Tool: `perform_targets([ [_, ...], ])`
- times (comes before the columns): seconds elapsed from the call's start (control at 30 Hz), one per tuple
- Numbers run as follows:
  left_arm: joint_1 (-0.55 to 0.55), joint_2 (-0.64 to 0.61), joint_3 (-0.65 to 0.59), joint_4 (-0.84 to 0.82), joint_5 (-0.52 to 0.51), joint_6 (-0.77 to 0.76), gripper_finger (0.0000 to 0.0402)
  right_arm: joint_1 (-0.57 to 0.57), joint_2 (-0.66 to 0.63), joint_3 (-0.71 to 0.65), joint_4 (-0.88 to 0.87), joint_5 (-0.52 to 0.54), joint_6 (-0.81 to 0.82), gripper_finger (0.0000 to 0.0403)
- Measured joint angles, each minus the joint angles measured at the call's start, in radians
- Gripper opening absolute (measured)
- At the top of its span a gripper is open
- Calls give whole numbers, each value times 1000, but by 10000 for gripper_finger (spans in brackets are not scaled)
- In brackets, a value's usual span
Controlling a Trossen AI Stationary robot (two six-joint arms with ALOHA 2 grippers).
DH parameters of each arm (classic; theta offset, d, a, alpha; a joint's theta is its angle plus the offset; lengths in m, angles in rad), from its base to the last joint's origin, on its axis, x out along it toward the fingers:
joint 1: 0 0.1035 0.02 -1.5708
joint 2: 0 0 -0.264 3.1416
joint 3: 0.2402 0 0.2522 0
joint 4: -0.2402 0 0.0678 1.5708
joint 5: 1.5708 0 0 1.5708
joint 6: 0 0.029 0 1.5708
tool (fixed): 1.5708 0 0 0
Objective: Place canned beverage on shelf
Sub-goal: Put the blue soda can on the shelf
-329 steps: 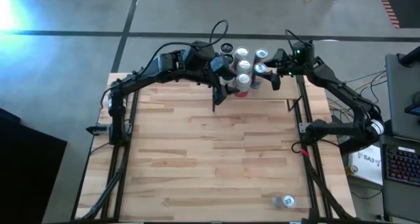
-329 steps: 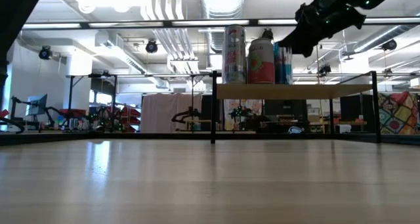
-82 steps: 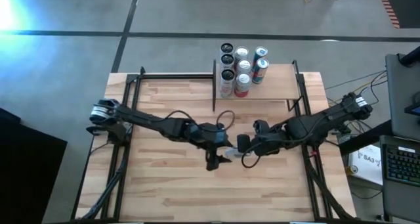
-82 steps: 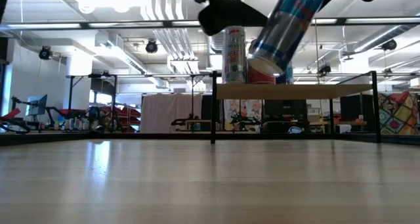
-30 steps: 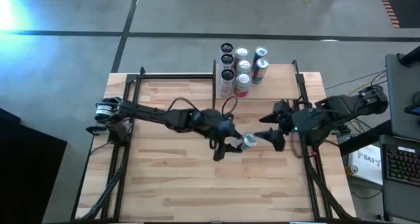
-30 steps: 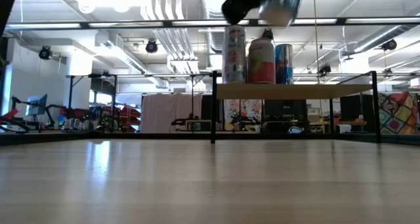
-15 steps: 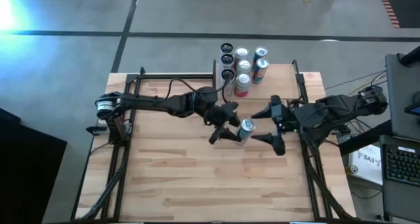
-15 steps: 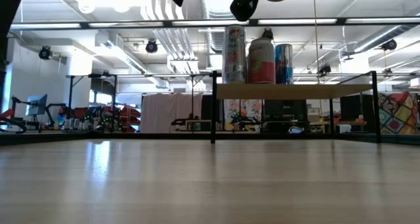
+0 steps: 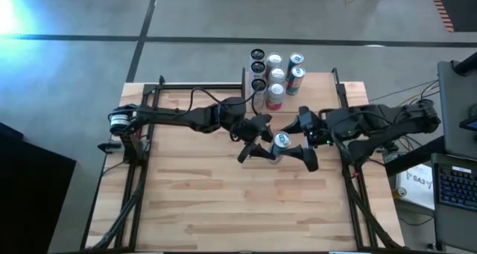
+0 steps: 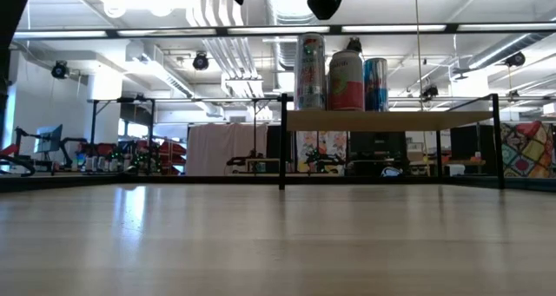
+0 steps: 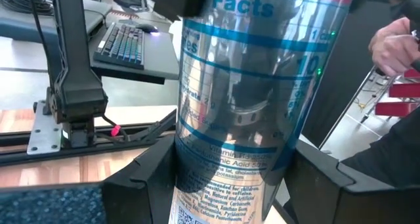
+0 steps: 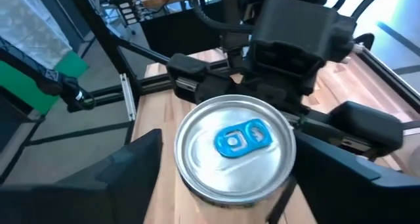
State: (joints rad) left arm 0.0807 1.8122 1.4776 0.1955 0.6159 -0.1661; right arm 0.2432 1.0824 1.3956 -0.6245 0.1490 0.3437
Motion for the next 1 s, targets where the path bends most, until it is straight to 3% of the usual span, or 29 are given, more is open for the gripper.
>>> perform_targets([
  [0.2,-1,0,0,0,0,-6,201,-1,-7,-3,-18,1,-4,228],
  [0.5,9,2,0,-37,-30,-31,238,-43,-29,-3,-128,-3,-10,230],
  [0.77,51,-1,5,-73,-114,-28,272,-104,-137,-14,-352,79,-14,230],
  [0.87,61,1,0,-79,-149,-44,274,-154,-164,-21,-391,142,-22,226],
  [1.0,73,3,0,-68,-150,-70,274,-218,-195,-21,-397,147,-51,214],
])
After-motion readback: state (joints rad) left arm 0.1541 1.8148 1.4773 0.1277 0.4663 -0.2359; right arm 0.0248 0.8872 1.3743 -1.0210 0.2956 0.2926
